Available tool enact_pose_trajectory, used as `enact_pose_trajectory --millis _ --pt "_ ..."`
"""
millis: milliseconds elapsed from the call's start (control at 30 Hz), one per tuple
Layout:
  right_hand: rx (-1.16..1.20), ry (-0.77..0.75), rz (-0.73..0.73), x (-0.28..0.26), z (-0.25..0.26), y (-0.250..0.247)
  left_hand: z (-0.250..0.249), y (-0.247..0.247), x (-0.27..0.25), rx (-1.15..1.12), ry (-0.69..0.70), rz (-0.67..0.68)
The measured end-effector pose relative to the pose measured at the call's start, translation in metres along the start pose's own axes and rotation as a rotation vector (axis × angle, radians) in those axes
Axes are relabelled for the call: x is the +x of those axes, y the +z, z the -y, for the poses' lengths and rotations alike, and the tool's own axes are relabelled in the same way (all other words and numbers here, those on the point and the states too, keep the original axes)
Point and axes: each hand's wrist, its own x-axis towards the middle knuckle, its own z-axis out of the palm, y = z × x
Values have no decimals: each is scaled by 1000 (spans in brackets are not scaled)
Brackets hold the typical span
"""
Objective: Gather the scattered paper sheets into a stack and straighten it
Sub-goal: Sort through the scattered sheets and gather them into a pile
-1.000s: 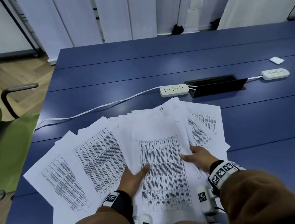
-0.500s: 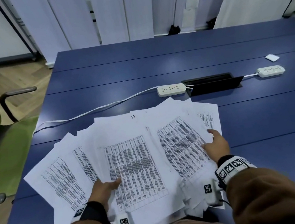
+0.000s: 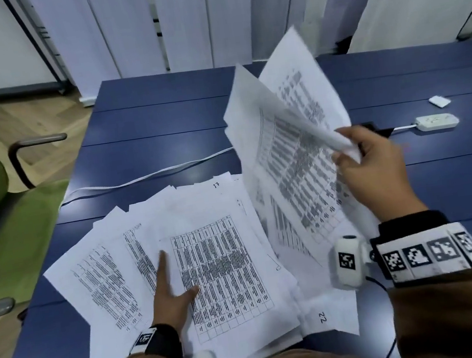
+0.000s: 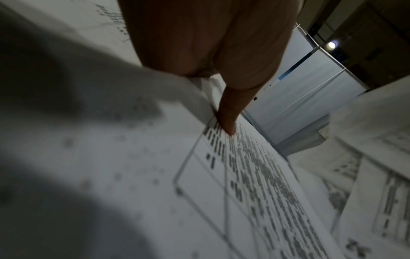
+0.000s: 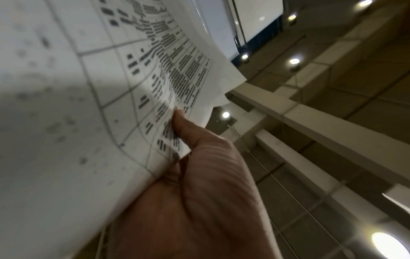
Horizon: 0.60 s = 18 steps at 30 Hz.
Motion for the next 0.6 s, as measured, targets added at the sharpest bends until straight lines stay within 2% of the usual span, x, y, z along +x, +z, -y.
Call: enact_pose_trajectory --millis 167,333,467,533,600 --pt "213 -134 -161 1 44 -22 -8 -1 -2 -68 -133 58" --pt "388 -95 -194 3 49 -32 -25 -3 -4 -215 -293 109" --pt "461 47 -70 9 14 -10 -49 -3 -9 -350 -447 152" --pt "408 150 32 7 -14 15 -47 -9 -8 -527 -491 127" --pt "353 228 117 -2 -43 42 -35 -23 -6 -610 -507 55"
